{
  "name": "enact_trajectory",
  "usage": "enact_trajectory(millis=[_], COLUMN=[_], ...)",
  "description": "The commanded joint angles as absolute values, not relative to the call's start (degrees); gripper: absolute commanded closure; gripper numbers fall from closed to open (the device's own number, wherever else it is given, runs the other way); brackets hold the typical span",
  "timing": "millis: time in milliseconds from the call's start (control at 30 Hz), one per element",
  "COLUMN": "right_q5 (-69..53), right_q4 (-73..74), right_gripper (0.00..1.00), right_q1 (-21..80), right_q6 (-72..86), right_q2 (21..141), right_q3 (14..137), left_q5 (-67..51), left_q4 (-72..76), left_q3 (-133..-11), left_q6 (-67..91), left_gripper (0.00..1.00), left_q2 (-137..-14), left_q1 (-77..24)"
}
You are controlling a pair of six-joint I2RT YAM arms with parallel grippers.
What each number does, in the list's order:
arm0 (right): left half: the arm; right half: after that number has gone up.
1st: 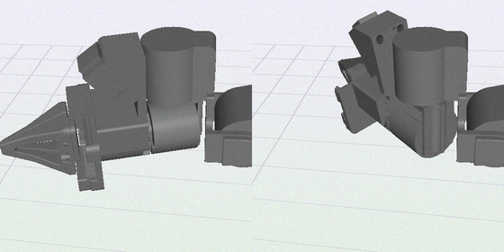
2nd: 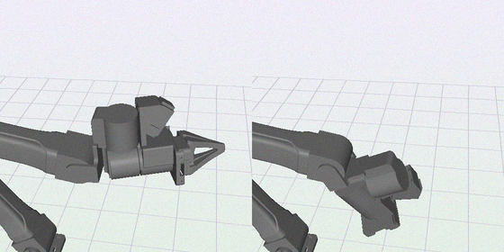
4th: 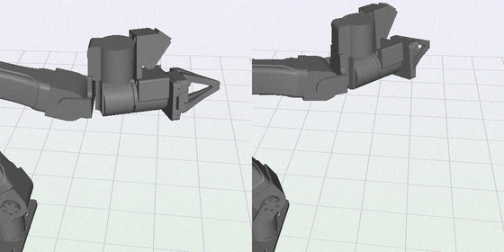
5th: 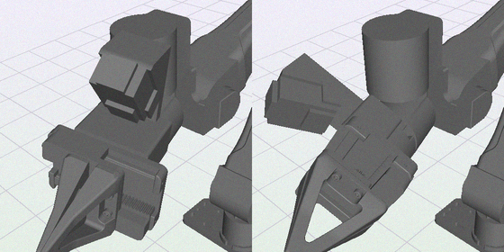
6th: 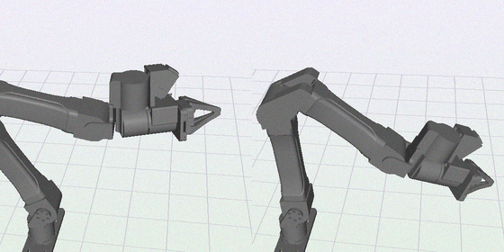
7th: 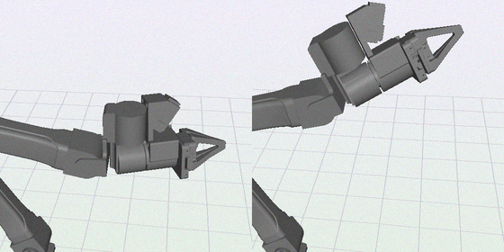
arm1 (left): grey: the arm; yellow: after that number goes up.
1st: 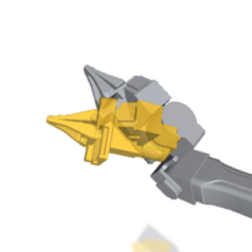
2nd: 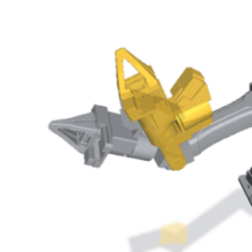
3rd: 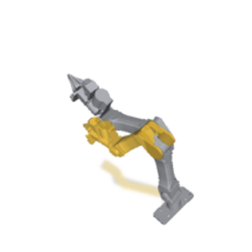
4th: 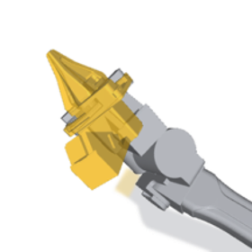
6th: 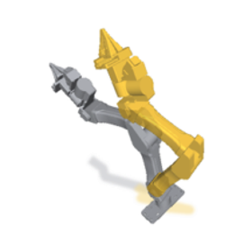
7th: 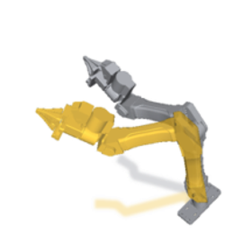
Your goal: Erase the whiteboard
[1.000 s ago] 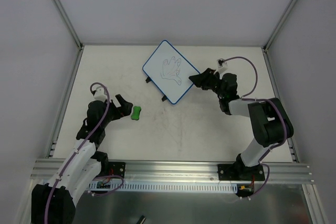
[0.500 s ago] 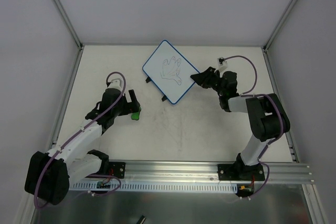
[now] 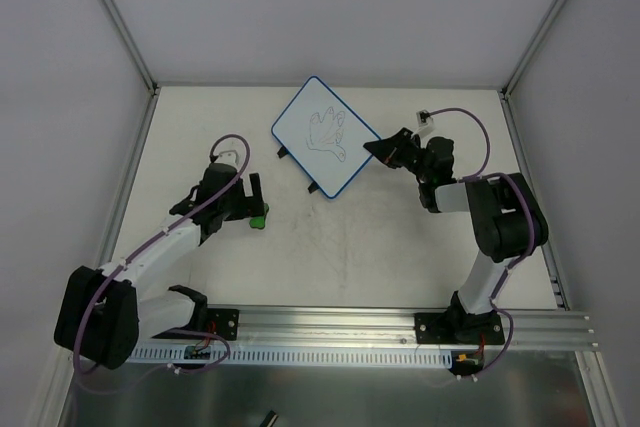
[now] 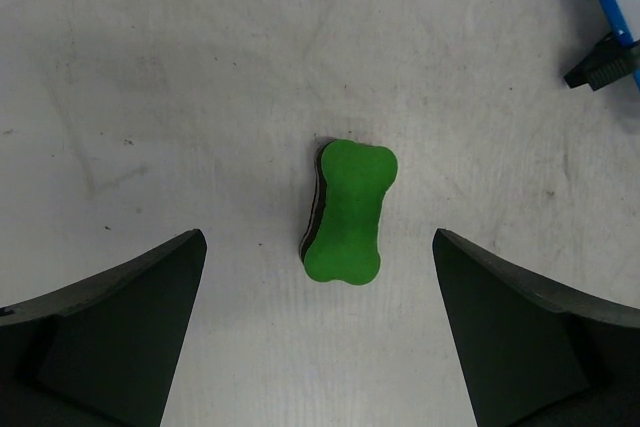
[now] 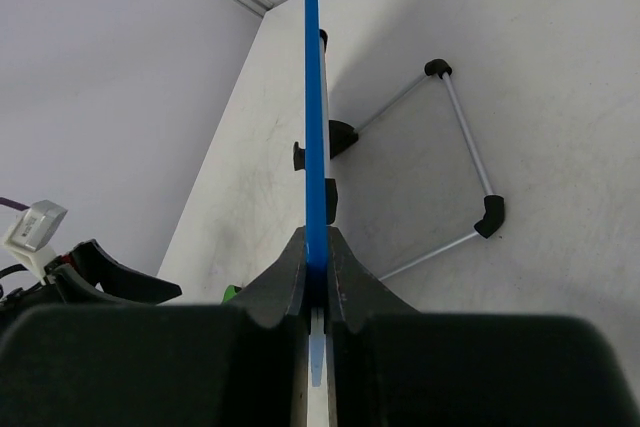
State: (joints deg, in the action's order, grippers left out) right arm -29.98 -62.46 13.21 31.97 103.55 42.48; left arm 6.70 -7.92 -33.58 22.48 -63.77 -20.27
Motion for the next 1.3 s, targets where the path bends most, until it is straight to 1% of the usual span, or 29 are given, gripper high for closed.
enact_trajectory(millis=[0, 33, 67, 133, 167, 200, 433, 533, 633, 900, 967, 1033, 1267], right_q5=[-30.9, -31.1, -31.3, -31.6, -31.7, -32.1, -32.4, -32.3, -32.3, -32.3, -32.3, -32.3, -32.3], right_q4=[-67.5, -67.5, -67.5, -67.4, -67.4, -67.5, -67.1, -67.1, -66.4, -64.3, -64.3, -64.0, -62.6], right_gripper=[1.00, 1.00, 1.00, 1.00, 1.00, 1.00, 1.00, 1.00, 1.00, 1.00, 1.00, 1.00, 1.00], right_q1=[12.9, 12.8, 12.9, 12.9, 12.9, 12.9, 12.8, 13.0, 13.1, 13.4, 13.5, 13.5, 13.8], right_q6=[32.2, 32.2, 32.3, 32.3, 32.3, 32.3, 32.2, 32.2, 31.8, 30.8, 30.7, 30.5, 30.0], right_q2=[103.9, 104.0, 104.1, 104.3, 104.3, 104.4, 104.6, 104.6, 104.6, 104.2, 104.1, 104.0, 103.9], right_q3=[44.3, 44.6, 44.6, 44.9, 45.0, 45.1, 45.7, 45.7, 46.0, 46.5, 46.5, 46.5, 46.9], left_q5=[6.8, 5.4, 4.1, 2.6, 1.7, 1.2, 0.5, 1.7, 5.7, 7.3, 8.2, 8.6, 8.4], left_q4=[-9.6, -9.6, -9.5, -9.6, -9.6, -9.6, -11.2, -12.7, -14.7, -16.3, -16.9, -17.8, -18.6], left_q3=[-36.6, -36.9, -37.4, -38.7, -38.9, -39.5, -41.6, -43.5, -45.5, -46.8, -47.3, -48.1, -49.7], left_q6=[19.6, 19.0, 17.9, 16.4, 14.3, 13.6, 13.3, 12.7, 12.4, 12.0, 12.1, 12.2, 12.0], left_gripper=[0.02, 0.03, 0.06, 0.07, 0.07, 0.02, 0.07, 0.12, 0.16, 0.20, 0.29, 0.34, 0.37], left_q2=[-66.9, -67.6, -68.8, -70.0, -71.0, -71.5, -74.9, -77.7, -80.4, -82.4, -83.1, -83.9, -86.9], left_q1=[-20.5, -20.5, -20.6, -21.1, -21.2, -21.3, -21.5, -22.8, -24.5, -25.0, -25.0, -25.0, -25.1])
